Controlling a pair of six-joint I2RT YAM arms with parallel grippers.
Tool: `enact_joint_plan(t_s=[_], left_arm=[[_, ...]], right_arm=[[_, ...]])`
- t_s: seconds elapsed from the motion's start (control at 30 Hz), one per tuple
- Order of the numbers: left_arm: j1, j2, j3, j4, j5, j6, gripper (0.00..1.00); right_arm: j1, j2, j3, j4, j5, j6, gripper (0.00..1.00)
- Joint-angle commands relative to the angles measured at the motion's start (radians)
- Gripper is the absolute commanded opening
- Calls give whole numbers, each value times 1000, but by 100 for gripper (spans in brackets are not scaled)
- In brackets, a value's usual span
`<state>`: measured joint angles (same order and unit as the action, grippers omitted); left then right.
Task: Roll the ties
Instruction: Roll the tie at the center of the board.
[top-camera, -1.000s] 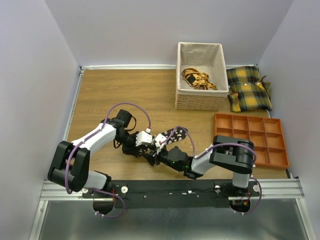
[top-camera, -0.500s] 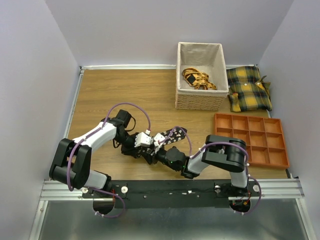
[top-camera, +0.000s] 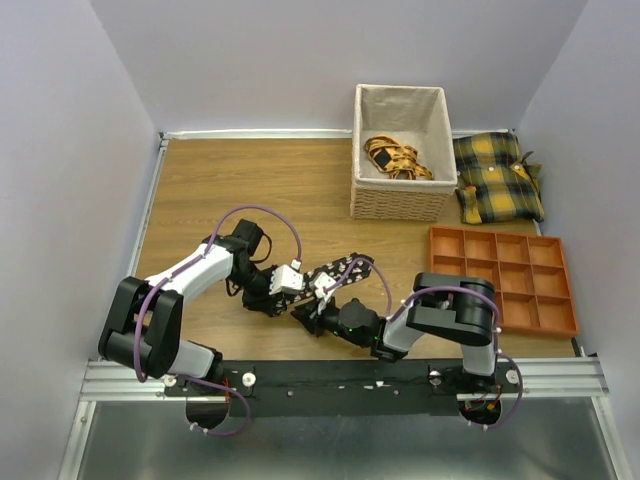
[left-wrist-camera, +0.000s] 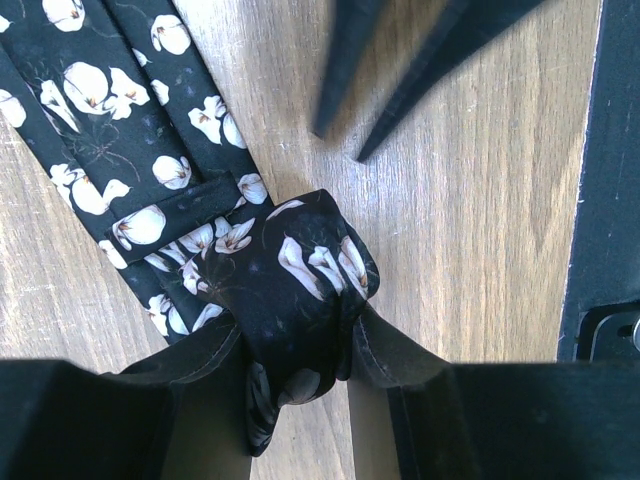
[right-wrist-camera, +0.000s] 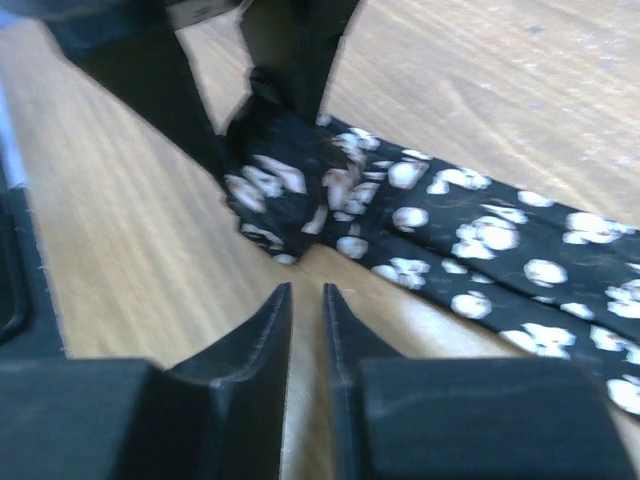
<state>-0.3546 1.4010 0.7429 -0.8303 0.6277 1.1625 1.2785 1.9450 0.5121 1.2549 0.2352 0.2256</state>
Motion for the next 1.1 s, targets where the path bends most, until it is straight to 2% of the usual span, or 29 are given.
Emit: enact_joint_plan(t_s=[0.0, 0.1, 0.23, 0.43, 0.7, 1.07], left_arm=[[-1, -5, 15, -4, 4, -11, 42], [-1, -8, 6, -1, 0, -15, 43], [-1, -11, 0, 5, 7, -23, 43], [-1, -10, 0, 7, 7, -21, 44], [-1, -8, -14, 45, -42, -43, 45], [-3, -16, -20, 56, -40, -61, 54]], right_arm=[[60, 12, 51, -6, 9, 61, 22], [68, 57, 95, -8, 45, 101, 18], [67, 80, 85, 37, 127, 214, 15], [68, 103, 51, 73, 194, 288, 12], [68, 152, 117, 60, 184, 311, 11], [47, 152, 112, 63, 254, 434, 8]])
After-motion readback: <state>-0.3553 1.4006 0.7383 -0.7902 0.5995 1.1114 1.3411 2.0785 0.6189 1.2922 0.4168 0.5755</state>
